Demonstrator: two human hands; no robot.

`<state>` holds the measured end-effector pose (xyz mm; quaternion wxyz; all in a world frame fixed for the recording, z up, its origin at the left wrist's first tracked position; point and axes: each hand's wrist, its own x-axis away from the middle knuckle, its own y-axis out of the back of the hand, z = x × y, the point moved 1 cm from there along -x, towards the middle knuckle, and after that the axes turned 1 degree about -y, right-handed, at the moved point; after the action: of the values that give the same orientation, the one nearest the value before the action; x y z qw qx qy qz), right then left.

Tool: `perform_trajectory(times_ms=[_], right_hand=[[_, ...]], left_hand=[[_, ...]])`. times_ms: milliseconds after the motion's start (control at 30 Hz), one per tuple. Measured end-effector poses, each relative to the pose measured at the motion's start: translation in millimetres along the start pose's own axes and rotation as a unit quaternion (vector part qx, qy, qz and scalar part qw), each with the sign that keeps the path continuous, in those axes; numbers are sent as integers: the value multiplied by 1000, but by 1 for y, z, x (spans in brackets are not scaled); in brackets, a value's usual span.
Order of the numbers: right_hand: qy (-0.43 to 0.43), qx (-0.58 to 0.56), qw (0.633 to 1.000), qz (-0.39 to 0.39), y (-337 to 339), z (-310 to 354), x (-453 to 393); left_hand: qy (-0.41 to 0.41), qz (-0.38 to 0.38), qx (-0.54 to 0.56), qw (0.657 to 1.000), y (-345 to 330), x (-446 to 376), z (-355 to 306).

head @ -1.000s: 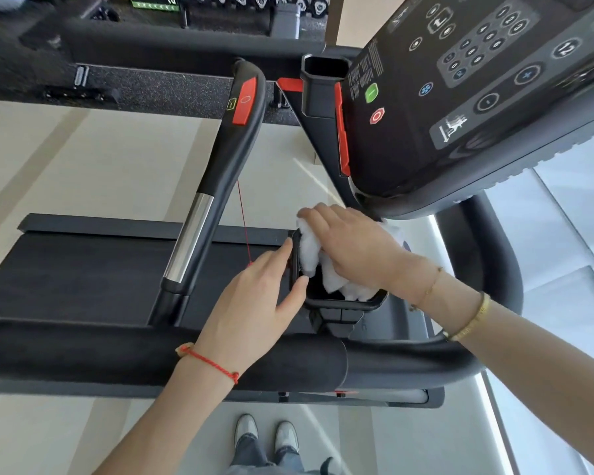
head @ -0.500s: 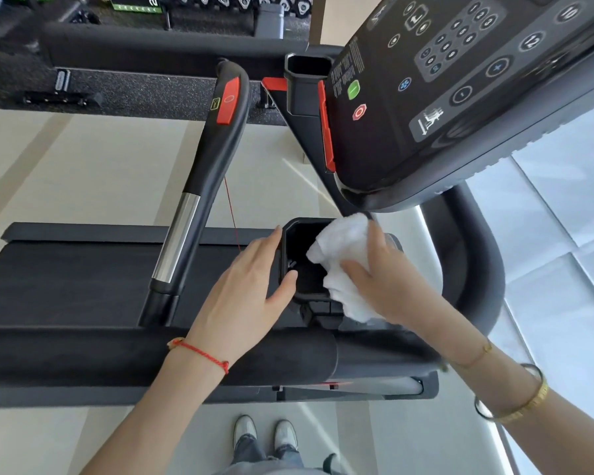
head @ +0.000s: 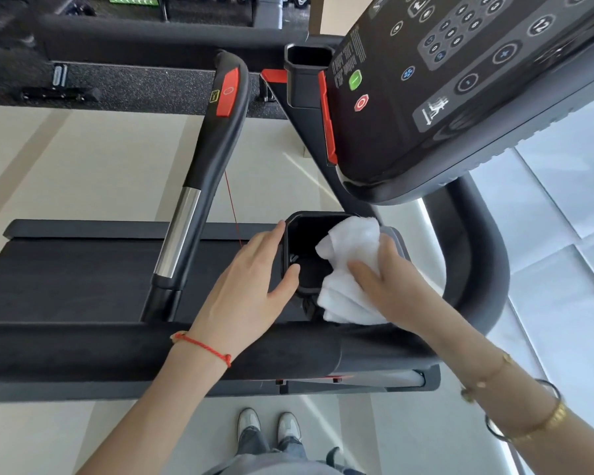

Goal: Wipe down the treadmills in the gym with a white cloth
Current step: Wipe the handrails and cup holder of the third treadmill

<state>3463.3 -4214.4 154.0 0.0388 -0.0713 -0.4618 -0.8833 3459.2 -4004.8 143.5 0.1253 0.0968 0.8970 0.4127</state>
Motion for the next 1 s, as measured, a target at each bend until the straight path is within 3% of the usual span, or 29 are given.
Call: perform_trajectory(times_ms=[233,333,433,533,667,733,800,867,1000], right_hand=[[77,86,993,-17,6,23,-25],[159,232,959,-45,2,33,-40],[224,309,924,-24,-6,49,-58],[269,322,908,1,-13,59,-74],[252,334,908,-20,-6,42,-62],[238,282,929,-34,3,29,-49],[203,168,965,-15,10,19,-40],[174,127,976,13,10,14,-35],[252,240,937,-24,5,27,-52]], left_hand=[[-3,-9,-12,1000,0,0,-1],[-2,-10,-17,1000,0,0,-2],[1,-14,-16,1000,0,0,-2],[2,-14,-13,1000,0,0,-2],[3,-15,-11,1000,0,0,-1],[4,-16,-10,1000,0,1,-1],[4,-16,-8,1000,-1,1,-1],[2,-16,-11,1000,-1,1,-1],[-2,-15,-24,1000,-2,0,-1]])
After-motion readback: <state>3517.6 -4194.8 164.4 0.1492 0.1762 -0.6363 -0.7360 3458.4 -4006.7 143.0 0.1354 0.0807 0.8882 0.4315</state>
